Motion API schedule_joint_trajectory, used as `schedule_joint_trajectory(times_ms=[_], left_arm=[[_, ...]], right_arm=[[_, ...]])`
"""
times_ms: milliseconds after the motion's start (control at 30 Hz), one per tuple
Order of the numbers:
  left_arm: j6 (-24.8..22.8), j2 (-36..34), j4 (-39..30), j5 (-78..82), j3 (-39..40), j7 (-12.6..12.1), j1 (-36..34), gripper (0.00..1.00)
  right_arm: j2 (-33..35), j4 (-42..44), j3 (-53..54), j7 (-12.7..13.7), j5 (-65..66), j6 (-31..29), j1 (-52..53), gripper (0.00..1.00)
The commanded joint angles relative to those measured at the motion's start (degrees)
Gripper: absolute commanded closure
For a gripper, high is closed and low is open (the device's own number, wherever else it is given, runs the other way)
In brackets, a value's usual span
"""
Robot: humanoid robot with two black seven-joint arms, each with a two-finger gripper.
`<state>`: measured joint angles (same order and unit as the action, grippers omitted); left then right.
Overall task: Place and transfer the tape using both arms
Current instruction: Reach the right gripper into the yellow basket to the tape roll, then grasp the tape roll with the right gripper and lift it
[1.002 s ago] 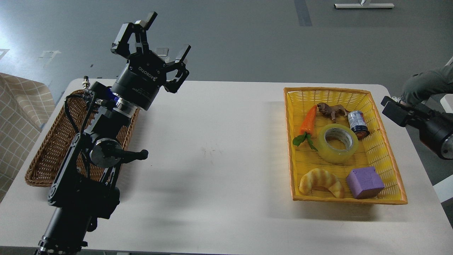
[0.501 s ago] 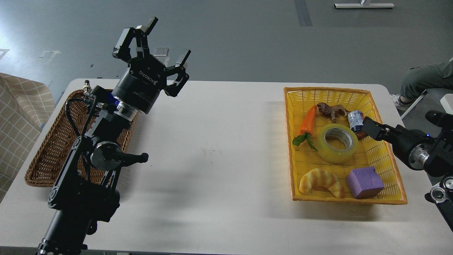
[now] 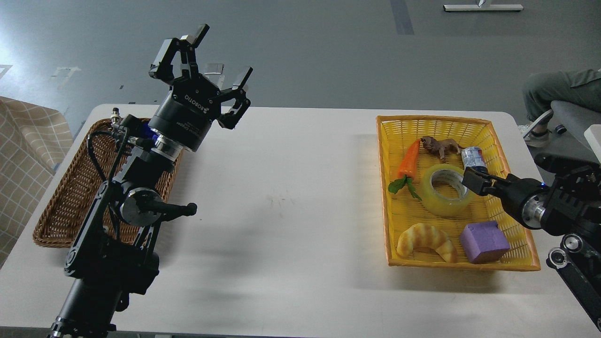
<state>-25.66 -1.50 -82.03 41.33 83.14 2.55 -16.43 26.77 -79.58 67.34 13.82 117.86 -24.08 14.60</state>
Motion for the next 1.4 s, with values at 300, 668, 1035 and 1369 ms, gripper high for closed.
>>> schedule_joint_trajectory(times_ms=[300,668,1035,1369], left_arm=[[-0.18,-0.08,0.11,-0.02,0.09,0.08,0.44,0.02],[-0.18,-0.08,0.29,-0.02,0.09,0.08,0.52,0.02],[-0.18,-0.17,1.96,-0.11,0.79,0.17,0.26,0.02],[0.53,-0.08,1.96,-0.02,1.14,0.17,0.0,0.02]], right_arm=[[-3.92,7.6,-2.57,-0.11,0.08,0.61,3.16,0.04],[-5.85,8.57,-2.57,-0.11,0.08,0.88,3.16,0.26],[-5.76,8.57,-2.57,-0.64,-0.53,1.05,2.46,0.45],[-5.24,8.39,-2.48,-1.25,-0.79,0.88,2.19,0.7]])
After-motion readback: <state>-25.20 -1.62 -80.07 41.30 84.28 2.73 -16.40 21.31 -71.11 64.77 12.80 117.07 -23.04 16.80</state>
